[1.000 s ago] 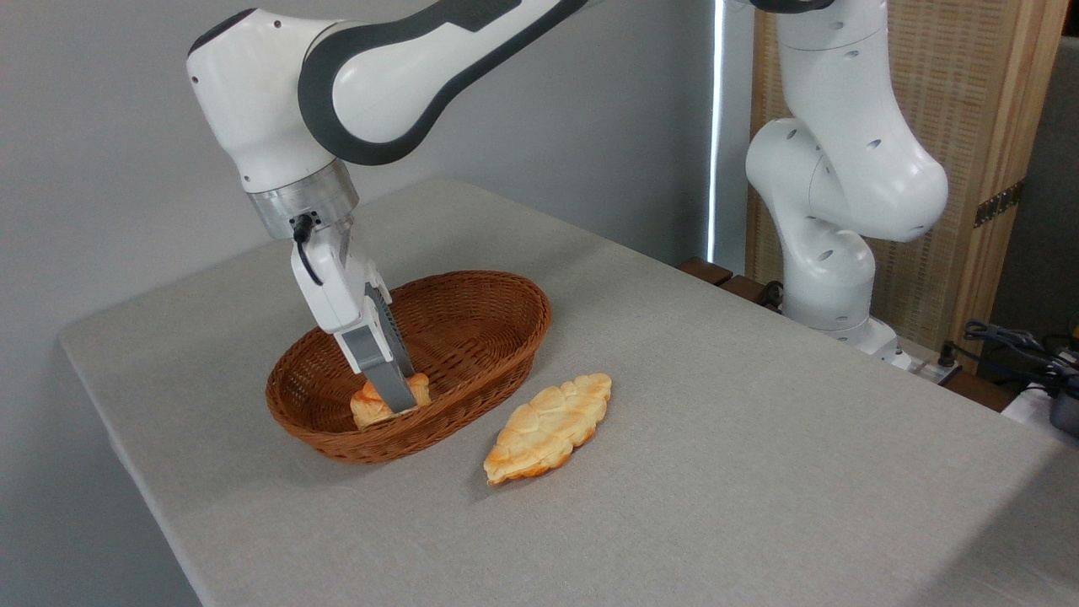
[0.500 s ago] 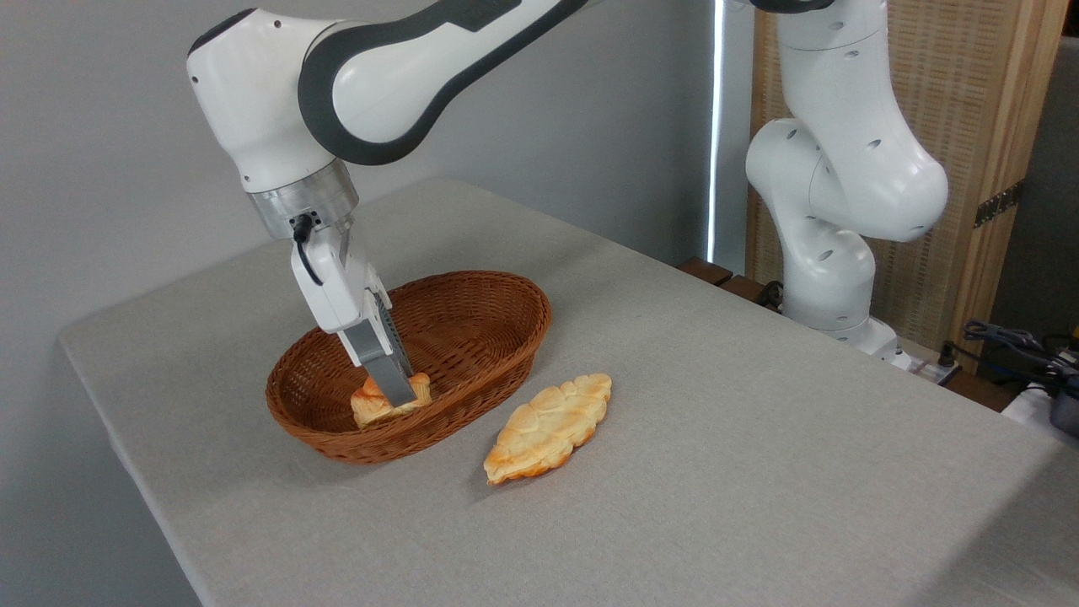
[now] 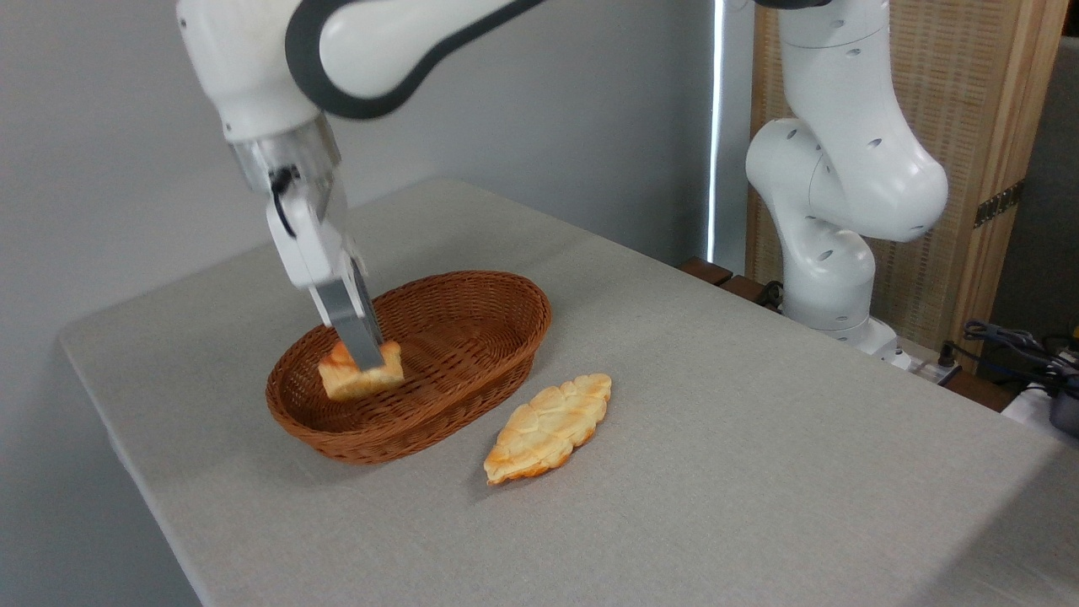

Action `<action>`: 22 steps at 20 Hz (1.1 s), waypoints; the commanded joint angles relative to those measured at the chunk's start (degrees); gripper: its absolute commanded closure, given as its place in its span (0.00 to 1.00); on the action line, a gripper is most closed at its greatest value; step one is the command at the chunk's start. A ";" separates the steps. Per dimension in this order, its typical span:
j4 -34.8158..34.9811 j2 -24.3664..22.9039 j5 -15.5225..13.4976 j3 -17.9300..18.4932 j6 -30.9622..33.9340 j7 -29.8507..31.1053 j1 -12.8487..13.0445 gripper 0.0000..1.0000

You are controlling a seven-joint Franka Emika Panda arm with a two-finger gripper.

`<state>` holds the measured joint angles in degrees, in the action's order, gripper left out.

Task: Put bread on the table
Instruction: 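Lift the roll out of the basket and lower it beside the flat loaf, then open the gripper to release the roll and raise the gripper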

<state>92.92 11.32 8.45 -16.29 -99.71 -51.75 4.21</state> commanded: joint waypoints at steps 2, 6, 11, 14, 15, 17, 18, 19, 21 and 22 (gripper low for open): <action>-2.22 -2.44 -1.60 1.09 4.69 -0.37 -0.69 0.83; -2.22 -4.46 -1.60 7.75 5.14 -0.55 -0.69 0.81; -2.13 -3.41 -1.59 15.76 4.52 -1.07 -0.69 0.64; -2.04 -1.13 -1.33 15.94 4.52 -0.99 -0.78 0.14; -2.04 -0.51 -1.42 15.94 4.52 -0.99 -0.78 0.01; -1.78 0.10 -1.42 15.94 4.70 -0.99 -0.78 0.00; -1.69 0.28 -1.42 15.86 4.79 -0.99 -0.78 0.00; -1.69 0.37 -1.42 15.85 4.79 -0.99 -0.78 0.00; -1.69 0.37 -1.42 15.85 4.96 -0.99 -0.78 0.00; -1.69 0.37 -1.42 15.85 5.05 -0.99 -0.78 0.00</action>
<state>91.30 12.30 7.85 -0.88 -95.78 -52.70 3.11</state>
